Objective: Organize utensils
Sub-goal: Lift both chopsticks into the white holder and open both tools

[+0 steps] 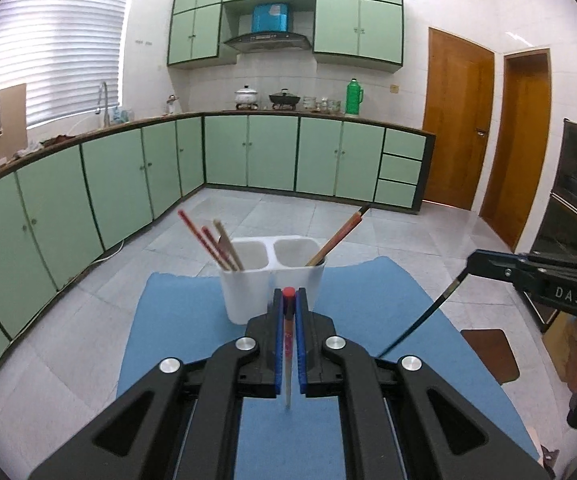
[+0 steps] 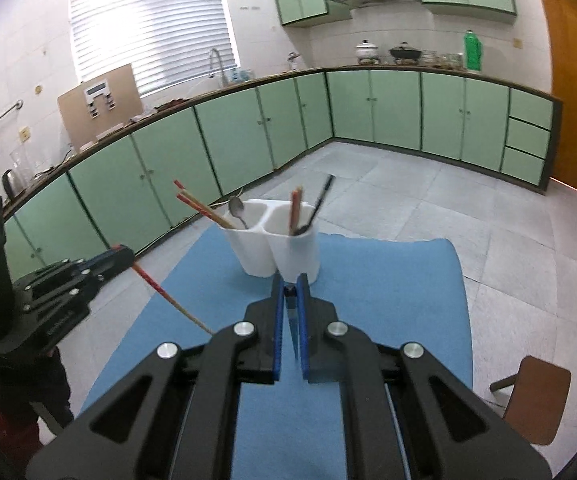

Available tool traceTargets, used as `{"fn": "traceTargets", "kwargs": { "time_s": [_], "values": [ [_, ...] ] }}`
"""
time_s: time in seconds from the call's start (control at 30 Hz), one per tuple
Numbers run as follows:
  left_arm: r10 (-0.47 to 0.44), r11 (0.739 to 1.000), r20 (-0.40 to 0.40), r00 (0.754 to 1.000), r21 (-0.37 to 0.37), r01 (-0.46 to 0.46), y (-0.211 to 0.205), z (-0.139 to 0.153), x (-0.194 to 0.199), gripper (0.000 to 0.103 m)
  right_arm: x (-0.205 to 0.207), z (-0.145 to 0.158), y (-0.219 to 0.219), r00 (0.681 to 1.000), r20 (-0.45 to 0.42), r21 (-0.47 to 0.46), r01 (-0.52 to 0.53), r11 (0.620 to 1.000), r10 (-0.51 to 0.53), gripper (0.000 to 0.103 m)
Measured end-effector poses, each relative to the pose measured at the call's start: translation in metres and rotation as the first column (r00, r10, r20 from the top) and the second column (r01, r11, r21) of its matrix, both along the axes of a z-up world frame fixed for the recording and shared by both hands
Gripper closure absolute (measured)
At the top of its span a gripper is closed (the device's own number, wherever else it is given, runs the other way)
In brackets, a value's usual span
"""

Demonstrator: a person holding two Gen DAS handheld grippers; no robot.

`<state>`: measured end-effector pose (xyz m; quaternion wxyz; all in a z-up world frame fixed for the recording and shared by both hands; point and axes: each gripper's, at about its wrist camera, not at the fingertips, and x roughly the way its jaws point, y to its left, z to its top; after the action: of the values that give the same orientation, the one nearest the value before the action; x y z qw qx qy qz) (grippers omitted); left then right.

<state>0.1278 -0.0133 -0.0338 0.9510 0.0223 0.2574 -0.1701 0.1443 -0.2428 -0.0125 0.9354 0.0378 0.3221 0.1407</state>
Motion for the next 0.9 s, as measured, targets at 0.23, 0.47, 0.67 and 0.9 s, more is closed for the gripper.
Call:
{"fn": "traceTargets", "kwargs": {
  "time_s": [0.23, 0.47, 0.67, 0.9],
  "values": [
    [-0.034, 0.999, 0.043, 0.998, 0.0, 0.034, -0.003, 0.019, 0.007, 0.098, 0.017, 0.033, 0.011, 0.997, 0.025, 0.014, -0.072, 0.997, 0.072, 0.097],
    [-0.027, 1.0, 0.16, 0.987, -0.006, 0.029, -0.006, 0.065, 0.027, 0.098, 0.045, 0.089, 0.019, 0.987, 0.117, 0.046, -0.116, 0.992, 0.11, 0.097],
    [0.004, 1.0, 0.254, 0.967, -0.006, -0.003, -0.013, 0.101, 0.066, 0.098, 0.095, 0.128, 0.028, 0.976, 0.203, 0.03, -0.087, 0.996, 0.079, 0.097],
    [0.033, 0.999, 0.236, 0.971, 0.0, -0.034, -0.018, 0.096, 0.12, 0.098, 0.158, 0.122, 0.019, 0.972, 0.234, 0.064, -0.029, 0.998, 0.013, 0.097]
  ]
}}
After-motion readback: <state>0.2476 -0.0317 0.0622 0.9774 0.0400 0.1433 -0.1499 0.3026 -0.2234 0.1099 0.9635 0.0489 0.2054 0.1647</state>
